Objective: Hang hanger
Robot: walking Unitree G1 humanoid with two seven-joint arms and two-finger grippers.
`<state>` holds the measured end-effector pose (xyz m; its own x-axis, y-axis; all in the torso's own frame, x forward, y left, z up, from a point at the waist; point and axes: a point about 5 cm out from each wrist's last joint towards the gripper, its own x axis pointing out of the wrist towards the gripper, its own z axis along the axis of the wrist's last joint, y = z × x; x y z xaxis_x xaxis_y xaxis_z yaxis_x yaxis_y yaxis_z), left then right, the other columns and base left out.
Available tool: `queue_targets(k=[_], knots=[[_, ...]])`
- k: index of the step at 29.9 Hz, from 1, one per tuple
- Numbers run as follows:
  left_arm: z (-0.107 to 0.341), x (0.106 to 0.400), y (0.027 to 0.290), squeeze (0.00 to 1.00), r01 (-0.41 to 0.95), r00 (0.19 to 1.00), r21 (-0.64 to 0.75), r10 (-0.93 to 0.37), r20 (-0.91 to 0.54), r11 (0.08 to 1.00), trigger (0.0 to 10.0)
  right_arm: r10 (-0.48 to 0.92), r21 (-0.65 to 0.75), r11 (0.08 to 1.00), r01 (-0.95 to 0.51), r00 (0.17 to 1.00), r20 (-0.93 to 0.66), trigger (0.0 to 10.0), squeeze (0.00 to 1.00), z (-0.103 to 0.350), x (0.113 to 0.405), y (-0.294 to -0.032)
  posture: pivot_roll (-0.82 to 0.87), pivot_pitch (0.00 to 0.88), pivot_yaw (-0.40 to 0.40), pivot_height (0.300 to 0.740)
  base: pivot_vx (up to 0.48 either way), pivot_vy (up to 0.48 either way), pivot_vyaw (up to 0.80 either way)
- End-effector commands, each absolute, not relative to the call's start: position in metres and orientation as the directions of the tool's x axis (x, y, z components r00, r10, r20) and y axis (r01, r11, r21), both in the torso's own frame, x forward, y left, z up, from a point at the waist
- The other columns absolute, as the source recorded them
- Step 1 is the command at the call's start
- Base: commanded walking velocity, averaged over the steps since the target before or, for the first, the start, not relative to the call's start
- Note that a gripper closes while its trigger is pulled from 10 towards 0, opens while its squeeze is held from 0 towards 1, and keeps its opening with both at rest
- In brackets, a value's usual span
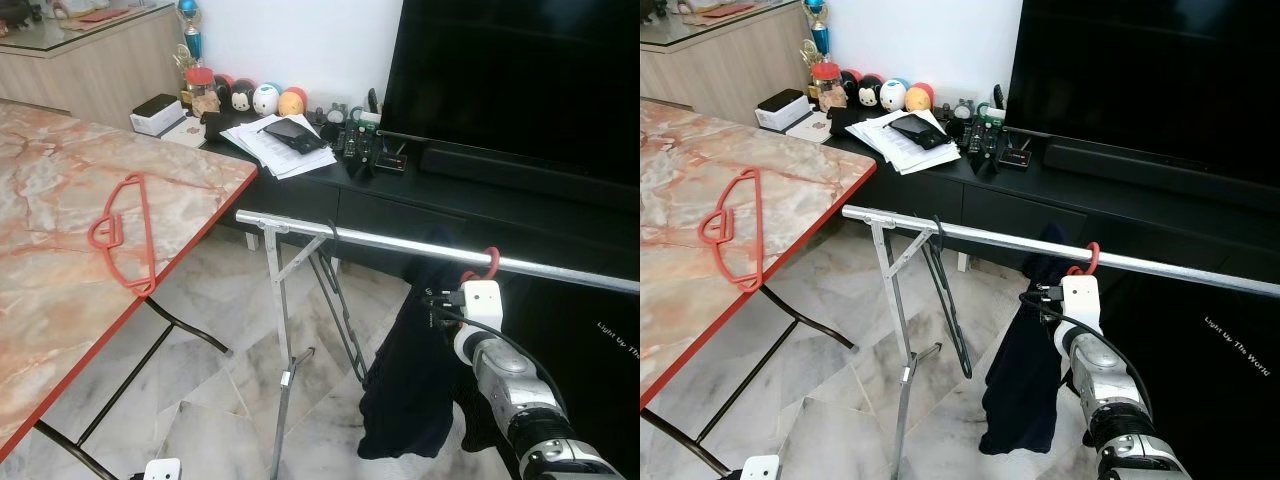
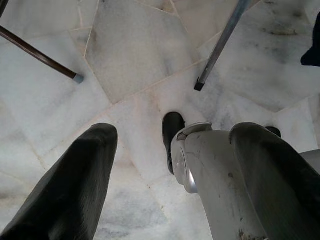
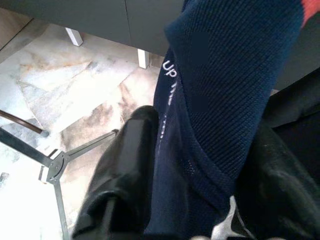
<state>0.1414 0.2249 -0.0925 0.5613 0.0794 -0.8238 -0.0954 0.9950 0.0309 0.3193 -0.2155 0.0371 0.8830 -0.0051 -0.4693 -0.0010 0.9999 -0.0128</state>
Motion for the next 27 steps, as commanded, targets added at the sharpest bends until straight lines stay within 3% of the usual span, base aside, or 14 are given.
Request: queue_targets(k=[1, 12, 27], knots=[[-0.094, 0.139, 0.224, 0.0, -0.075, 0.54, 0.037, 0.071, -0.838, 0.997, 10.0, -0.008, -0.02, 1.0, -0.002, 0.884, -0.468, 0.0, 0.0, 0.039, 0.321, -0.216, -0.04, 0.0, -0.033, 0.74, 0.0, 0.0, 0.0], [-0.095, 0.132, 0.23, 0.0, -0.063, 0.528, 0.048, 0.074, -0.846, 0.997, 10.0, -0.019, -0.021, 1.0, 0.01, 0.876, -0.481, 0.0, 0.0, 0.03, 0.313, -0.217, -0.03, 0.0, -0.021, 0.74, 0.0, 0.0, 0.0], [-0.095, 0.127, 0.236, 0.0, -0.024, 0.514, 0.078, 0.079, -0.854, 0.997, 10.0, -0.078, 0.002, 0.996, 0.085, 0.922, -0.378, 0.0, 0.0, 0.025, 0.298, -0.219, -0.03, 0.0, 0.007, 0.74, 0.0, 0.0, 0.0]])
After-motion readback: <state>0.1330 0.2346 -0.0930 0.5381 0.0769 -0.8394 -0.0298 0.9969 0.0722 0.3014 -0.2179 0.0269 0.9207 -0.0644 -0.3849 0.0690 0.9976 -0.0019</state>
